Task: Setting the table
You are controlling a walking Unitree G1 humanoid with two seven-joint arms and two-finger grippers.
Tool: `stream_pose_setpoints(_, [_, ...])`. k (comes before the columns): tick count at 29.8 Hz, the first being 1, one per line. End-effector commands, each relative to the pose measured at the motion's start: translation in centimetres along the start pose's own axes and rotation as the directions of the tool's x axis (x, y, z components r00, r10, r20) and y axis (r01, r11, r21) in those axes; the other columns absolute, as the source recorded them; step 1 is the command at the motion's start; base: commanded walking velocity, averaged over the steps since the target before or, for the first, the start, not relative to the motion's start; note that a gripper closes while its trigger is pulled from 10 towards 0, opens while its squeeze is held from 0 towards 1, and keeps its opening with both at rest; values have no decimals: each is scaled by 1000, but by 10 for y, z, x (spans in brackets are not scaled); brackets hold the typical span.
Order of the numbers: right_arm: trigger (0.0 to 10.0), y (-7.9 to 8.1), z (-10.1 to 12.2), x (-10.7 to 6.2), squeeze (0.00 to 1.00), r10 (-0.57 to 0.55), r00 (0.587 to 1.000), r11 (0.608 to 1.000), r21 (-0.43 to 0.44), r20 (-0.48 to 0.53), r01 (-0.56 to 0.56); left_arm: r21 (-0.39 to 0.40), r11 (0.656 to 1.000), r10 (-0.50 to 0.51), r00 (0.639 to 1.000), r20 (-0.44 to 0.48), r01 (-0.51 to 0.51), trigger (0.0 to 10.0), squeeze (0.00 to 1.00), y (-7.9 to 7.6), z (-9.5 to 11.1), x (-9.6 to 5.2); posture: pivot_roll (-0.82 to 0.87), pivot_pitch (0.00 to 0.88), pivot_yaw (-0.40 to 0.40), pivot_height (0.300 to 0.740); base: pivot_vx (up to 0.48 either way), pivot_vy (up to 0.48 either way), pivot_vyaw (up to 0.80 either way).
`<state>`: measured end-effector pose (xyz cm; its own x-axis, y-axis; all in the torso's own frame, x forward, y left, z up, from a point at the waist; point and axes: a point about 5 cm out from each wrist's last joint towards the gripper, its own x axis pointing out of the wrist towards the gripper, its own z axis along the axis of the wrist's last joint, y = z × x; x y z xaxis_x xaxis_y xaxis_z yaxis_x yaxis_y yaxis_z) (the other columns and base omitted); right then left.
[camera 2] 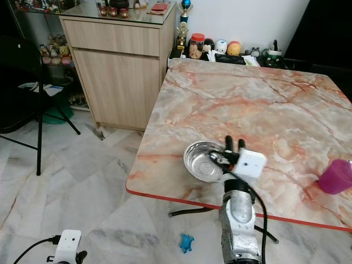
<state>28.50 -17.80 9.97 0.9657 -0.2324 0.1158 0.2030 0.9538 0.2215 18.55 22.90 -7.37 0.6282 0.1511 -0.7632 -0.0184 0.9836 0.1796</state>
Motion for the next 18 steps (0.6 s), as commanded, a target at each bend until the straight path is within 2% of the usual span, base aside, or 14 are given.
stream_pose_setpoints(1, [10000, -8, -1, -1, 0, -42, 999, 998, 50, -25, 43, 5, 1000, -7, 1000, -17, 7, 10000, 0, -1, -3, 0, 99, 0, -59, 740, 0, 0, 0])
stream_pose_setpoints(4, [10000, -11, -2, -2, 27, -66, 997, 994, 89, -34, 69, 6, 1000, -8, 1000, -17, 8, 10000, 0, -2, -3, 0, 99, 0, -59, 740, 0, 0, 0])
stream_pose_setpoints(5, [10000, -16, -4, -2, 1000, -84, 995, 989, 114, -54, 90, 6, 1000, -8, 1000, -17, 8, 10000, 0, -2, -3, 0, 99, 0, -59, 740, 0, 0, 0])
stream_pose_setpoints(12, [10000, -23, -9, -3, 1000, -92, 990, 991, 89, -106, 101, 6, 1000, -8, 1000, -16, 9, 10000, 0, -2, -3, 0, 97, 0, -59, 740, 0, 0, 0])
stream_pose_setpoints(13, [10000, -23, -11, -3, 718, -89, 989, 991, 84, -122, 99, 7, 1000, -8, 1000, -15, 9, 10000, 0, -2, -2, 0, 99, 0, -59, 740, 0, 0, 0])
stream_pose_setpoints(14, [10000, -22, -13, -3, 0, -78, 987, 992, 83, -141, 91, 9, 1000, -8, 1000, -12, 8, 10000, 0, -2, -2, 0, 99, 0, -59, 740, 0, 0, 0])
stream_pose_setpoints(18, [10000, -17, -17, -2, 20, -45, 984, 993, 103, -173, 63, 10, 1000, -7, 1000, -8, 8, 10000, 0, -2, -1, 0, 101, 0, -58, 740, 0, 0, 0])
